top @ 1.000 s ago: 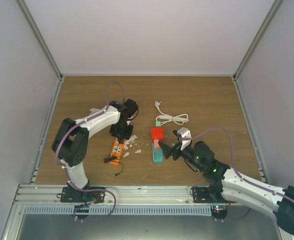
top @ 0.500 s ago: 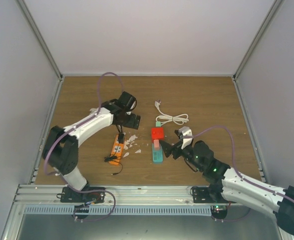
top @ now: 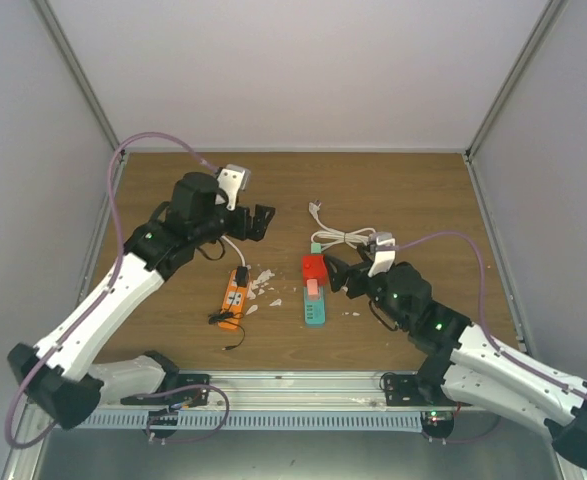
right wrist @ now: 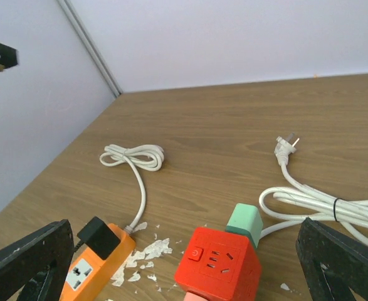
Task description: Insert the plug
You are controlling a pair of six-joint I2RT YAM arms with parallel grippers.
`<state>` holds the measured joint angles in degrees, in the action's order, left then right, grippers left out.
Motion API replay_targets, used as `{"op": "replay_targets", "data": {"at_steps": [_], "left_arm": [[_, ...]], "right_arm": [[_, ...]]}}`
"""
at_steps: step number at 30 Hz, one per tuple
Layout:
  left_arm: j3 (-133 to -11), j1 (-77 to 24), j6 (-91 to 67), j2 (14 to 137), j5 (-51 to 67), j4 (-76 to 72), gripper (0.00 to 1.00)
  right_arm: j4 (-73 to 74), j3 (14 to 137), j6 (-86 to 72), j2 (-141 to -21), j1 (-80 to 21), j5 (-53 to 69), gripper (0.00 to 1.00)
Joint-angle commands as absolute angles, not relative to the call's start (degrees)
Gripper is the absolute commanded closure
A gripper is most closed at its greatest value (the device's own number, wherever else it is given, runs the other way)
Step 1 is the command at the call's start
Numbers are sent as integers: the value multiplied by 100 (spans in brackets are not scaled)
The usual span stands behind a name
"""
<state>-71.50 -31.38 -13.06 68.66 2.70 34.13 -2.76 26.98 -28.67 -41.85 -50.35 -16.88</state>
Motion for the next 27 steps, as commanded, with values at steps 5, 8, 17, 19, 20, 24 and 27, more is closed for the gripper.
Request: {"op": "replay_targets", "data": {"at_steps": [5,8,17,19,20,24,27], "left_arm": [[-6200,-3121,-744,5398,901,1934,1],[-5763,-3120,-565,4816,845,1513,1],[-5418,-3111,-460,4365,925,1198,1],[-5435,-3111,-459,4408,936,1217,1],[-5438,-3111,-457,4422,949,1221,1],[-5425,-3111,-449,4413,965,1205,1],[-5423,-3111,-433,4442,961,1212,1]], "right_arm": [[1351,3611,-3461,-4014,-5001,-1655,0],[1730,3749,-3427,-3752,-5001,-1776,0],[2193,3732,-3192,-2697,-5001,-2165,0],[2189,3698,-3182,-2603,-5003,-2222,0],[2191,3680,-3194,-2570,-5001,-2237,0],[2111,3617,-3180,-2565,-5001,-2223,0],[2049,3584,-3084,-2570,-5001,-2148,1]]}}
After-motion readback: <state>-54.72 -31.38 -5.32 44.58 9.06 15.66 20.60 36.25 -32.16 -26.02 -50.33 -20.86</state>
